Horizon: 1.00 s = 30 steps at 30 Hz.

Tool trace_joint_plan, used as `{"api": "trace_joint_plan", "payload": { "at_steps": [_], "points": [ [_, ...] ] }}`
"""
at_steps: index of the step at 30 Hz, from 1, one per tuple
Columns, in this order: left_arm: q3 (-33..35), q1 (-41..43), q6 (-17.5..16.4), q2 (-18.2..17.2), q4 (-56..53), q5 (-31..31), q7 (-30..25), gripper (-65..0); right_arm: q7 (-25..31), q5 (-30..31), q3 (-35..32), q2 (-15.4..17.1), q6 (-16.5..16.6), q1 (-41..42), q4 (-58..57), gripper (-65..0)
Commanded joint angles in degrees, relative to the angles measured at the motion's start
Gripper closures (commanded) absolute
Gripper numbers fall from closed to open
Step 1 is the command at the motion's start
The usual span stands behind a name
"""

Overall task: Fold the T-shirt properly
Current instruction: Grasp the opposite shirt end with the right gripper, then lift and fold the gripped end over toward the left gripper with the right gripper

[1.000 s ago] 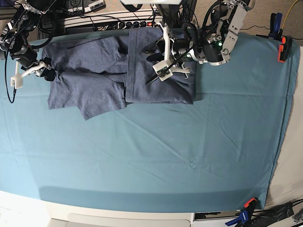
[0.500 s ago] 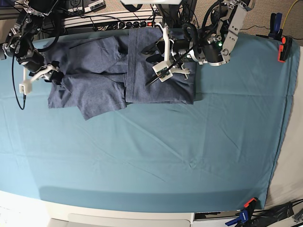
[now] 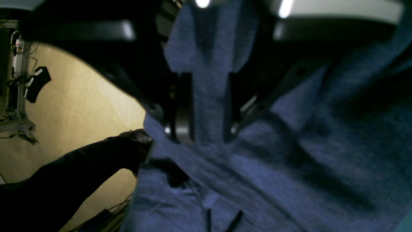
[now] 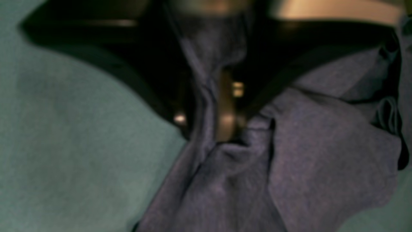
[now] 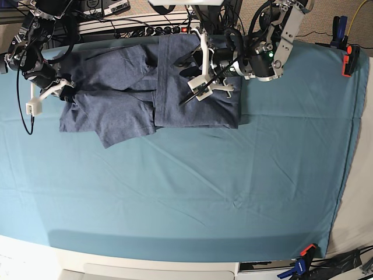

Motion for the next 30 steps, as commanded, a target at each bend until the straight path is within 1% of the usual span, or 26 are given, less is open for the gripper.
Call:
{"api": "trace_joint_plan", "payload": {
  "at_steps": [1,2,3,6,9,11,14,16,18,19,21,25,28,30],
  "points": [
    [0.0,-0.42,-0.22,0.15,1.09,-1.27,-1.27,-17.9,0.17,0.59,0.11,0.98,0.17,0.22,0.57,-4.4],
    [0.0,-0.42,-0.22,0.17,1.09,-1.27,-1.27,-17.9,0.17,0.59,0.11,0.98,0.17,0.22,0.57,-0.8],
    [0.0,-0.42,-0.22,0.17,1.09,-1.27,-1.27,-17.9,0.17,0.59,0.11,0.98,0.17,0.22,0.59,0.0],
    [0.0,-0.44,-0.2,0.17,1.09,-1.27,-1.29,-17.9,0.52,0.59,0.11,0.98,0.33,0.22,0.59,0.0],
    [0.0,-0.44,-0.17,0.15,1.09,-1.27,-1.27,-17.9,0.76,0.61,0.11,0.98,2.47,0.22,0.81,0.0],
    [-0.13,-0.44,-0.2,0.15,1.09,-1.31,-1.27,-17.9,0.72,0.66,0.11,0.98,2.73,0.22,1.18,0.0],
    [-0.17,-0.44,-0.2,-0.09,1.79,-1.4,-1.01,-17.9,-0.48,3.45,0.11,0.98,4.31,0.2,2.58,0.0],
    [-0.17,-0.35,-0.2,-1.07,3.45,-1.22,-0.98,-17.9,-1.7,6.6,0.11,0.81,5.38,0.2,4.15,0.0],
    [-0.48,-0.22,-0.17,-2.32,5.55,0.09,-1.01,-17.9,-2.36,8.33,0.11,0.63,5.57,-0.07,6.19,0.0],
    [-0.87,-0.09,0.11,-2.93,6.54,0.74,-1.03,-17.9,-2.69,8.76,0.11,0.66,5.55,-0.31,7.34,0.0],
    [-2.1,0.26,1.95,-4.2,8.33,1.4,-1.05,-17.9,-3.02,8.81,0.11,0.66,5.55,-0.81,9.79,0.0],
    [-6.47,1.97,1.97,-6.21,10.47,1.05,-1.31,-17.9,-4.15,9.42,0.11,0.52,5.53,-1.44,14.01,0.0],
    [-9.94,3.08,1.99,-7.17,11.13,0.59,-1.31,-17.9,-4.61,9.92,0.04,-0.87,5.53,-1.4,16.28,0.0],
    [-11.93,3.56,1.97,-8.0,11.34,0.61,-1.29,-17.9,-4.92,10.73,0.0,-2.78,5.53,-1.42,17.46,0.0]
  ]
}}
